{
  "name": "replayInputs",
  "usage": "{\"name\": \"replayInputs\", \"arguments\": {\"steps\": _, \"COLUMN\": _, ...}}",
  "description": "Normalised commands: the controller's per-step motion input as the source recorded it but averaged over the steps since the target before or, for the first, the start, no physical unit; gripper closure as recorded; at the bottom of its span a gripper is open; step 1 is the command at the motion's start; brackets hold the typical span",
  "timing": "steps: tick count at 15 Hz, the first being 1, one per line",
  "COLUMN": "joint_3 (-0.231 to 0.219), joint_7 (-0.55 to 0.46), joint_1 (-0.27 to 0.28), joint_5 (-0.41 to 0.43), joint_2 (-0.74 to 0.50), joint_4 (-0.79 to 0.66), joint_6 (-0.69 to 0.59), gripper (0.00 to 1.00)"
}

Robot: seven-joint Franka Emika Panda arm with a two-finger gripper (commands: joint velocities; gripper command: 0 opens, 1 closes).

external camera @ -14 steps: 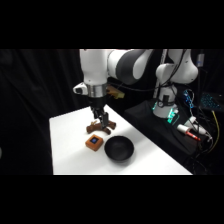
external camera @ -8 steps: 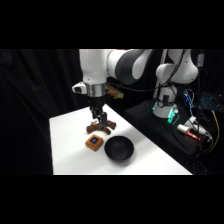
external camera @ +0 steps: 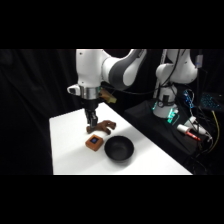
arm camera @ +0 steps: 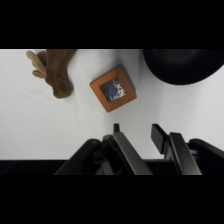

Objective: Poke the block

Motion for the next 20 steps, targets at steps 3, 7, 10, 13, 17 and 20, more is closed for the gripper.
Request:
{"name": "replayInputs", "arguments": {"steps": 3, "joint_3": -0.026, "joint_7": 0.1, "joint_1": -0.013, "joint_5": -0.03, "joint_2": 0.12, "joint_4": 0.09, "joint_6": 0.12, "gripper": 0.91}}
{"name": "replayInputs", "arguments": {"steps": 7, "joint_3": -0.016, "joint_7": 0.08, "joint_1": -0.014, "joint_5": -0.012, "joint_2": 0.12, "joint_4": 0.06, "joint_6": 0.12, "gripper": 1.0}}
{"name": "replayInputs", "arguments": {"steps": 10, "joint_3": -0.015, "joint_7": 0.07, "joint_1": -0.017, "joint_5": 0.005, "joint_2": 0.14, "joint_4": 0.05, "joint_6": 0.12, "gripper": 1.0}}
{"name": "replayInputs", "arguments": {"steps": 13, "joint_3": -0.015, "joint_7": 0.06, "joint_1": -0.021, "joint_5": 0.026, "joint_2": 0.17, "joint_4": 0.07, "joint_6": 0.16, "gripper": 1.0}}
{"name": "replayInputs", "arguments": {"steps": 17, "joint_3": -0.025, "joint_7": 0.06, "joint_1": -0.016, "joint_5": 0.041, "joint_2": 0.2, "joint_4": 0.11, "joint_6": 0.19, "gripper": 1.0}}
{"name": "replayInputs", "arguments": {"steps": 20, "joint_3": -0.013, "joint_7": 0.04, "joint_1": -0.024, "joint_5": 0.088, "joint_2": 0.19, "joint_4": 0.13, "joint_6": 0.17, "gripper": 1.0}}
